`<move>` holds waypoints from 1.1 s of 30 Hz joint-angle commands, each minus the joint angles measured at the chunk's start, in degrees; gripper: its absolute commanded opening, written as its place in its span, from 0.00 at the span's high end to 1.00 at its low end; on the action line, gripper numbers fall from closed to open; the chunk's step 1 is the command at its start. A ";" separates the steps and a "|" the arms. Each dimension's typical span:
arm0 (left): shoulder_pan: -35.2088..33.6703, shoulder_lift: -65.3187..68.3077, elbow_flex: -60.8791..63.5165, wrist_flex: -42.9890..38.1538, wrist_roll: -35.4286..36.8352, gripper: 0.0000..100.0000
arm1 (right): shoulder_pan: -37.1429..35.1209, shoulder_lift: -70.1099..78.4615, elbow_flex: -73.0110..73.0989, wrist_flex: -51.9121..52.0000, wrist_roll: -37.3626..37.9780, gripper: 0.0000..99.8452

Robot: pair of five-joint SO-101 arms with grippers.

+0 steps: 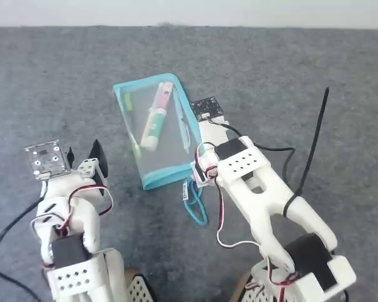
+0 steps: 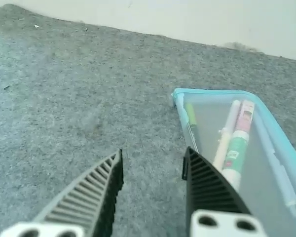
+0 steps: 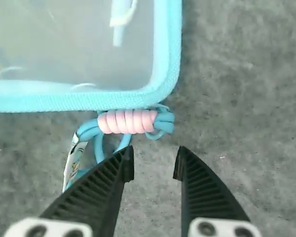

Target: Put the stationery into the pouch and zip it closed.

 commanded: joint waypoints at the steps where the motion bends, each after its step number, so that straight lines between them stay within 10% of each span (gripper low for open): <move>1: 0.62 0.09 -0.13 -2.02 0.53 0.81 | -0.57 -0.57 -1.67 -0.48 -0.97 0.87; 33: 0.09 -0.18 -0.13 -3.25 0.88 0.81 | -0.66 -0.57 -0.18 -1.89 -0.97 0.87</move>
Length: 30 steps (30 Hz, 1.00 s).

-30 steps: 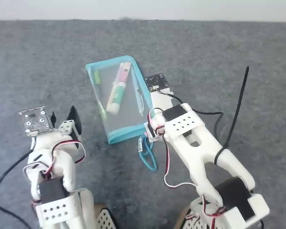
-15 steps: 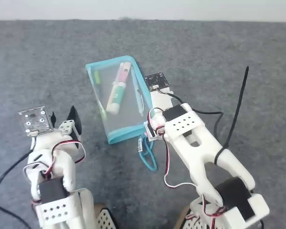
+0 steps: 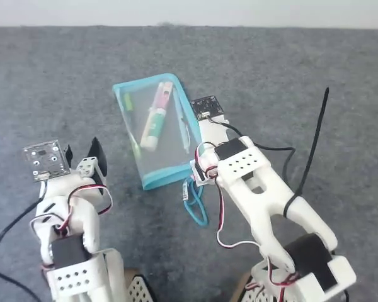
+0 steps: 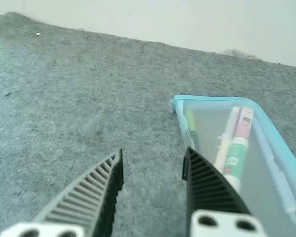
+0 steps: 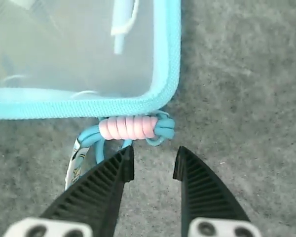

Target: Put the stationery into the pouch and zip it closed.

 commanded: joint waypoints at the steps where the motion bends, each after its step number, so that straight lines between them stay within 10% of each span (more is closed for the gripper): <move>1: 0.09 -0.18 -0.13 -1.76 0.88 0.81 | -0.66 -0.57 -0.26 -0.40 -0.79 0.87; 30: 0.35 -0.18 -0.04 -1.76 0.44 0.81 | -7.16 -0.57 0.70 -0.84 -18.46 0.87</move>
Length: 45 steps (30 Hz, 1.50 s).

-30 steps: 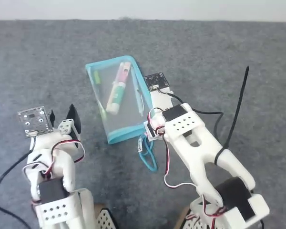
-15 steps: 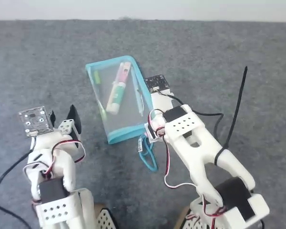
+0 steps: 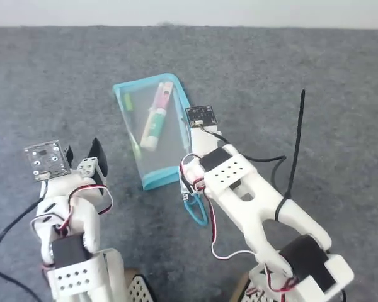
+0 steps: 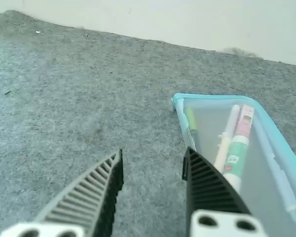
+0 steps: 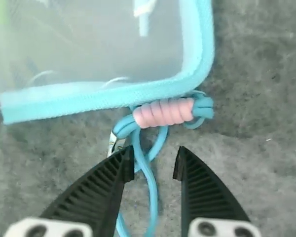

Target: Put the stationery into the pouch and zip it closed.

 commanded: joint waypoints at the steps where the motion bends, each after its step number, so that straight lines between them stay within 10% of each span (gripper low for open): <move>1: 0.35 -0.18 -0.40 -1.76 0.44 0.81 | -0.22 -0.66 -0.62 -1.27 -3.60 0.87; 7: 0.44 -0.18 -0.40 -1.76 0.35 0.81 | -0.22 -0.57 -0.53 -7.34 -12.92 0.87; 45: 0.26 -0.18 -0.31 -1.76 0.35 0.81 | 8.75 12.97 -5.10 -6.11 -9.85 0.87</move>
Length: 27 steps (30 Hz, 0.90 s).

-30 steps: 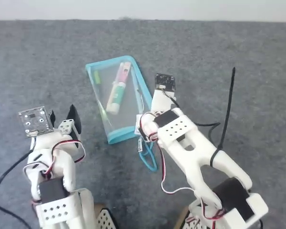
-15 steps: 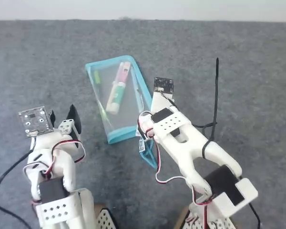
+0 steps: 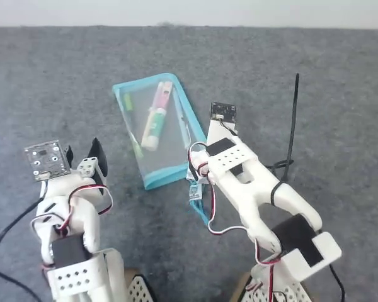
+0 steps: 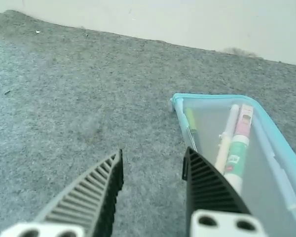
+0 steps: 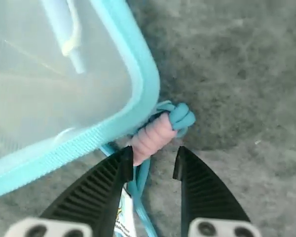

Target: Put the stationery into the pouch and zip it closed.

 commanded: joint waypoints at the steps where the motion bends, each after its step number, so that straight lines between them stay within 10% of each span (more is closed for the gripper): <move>1: 0.26 -0.18 -0.31 -1.76 0.35 0.81 | 2.59 1.89 -1.49 -1.89 0.88 0.87; 10: 0.18 -0.18 -0.31 -1.76 0.35 0.81 | 2.95 2.15 -1.41 -1.54 1.49 0.91; 27: 6.51 0.35 -0.31 0.35 -4.31 0.81 | 9.10 -16.92 -5.36 14.29 39.82 0.99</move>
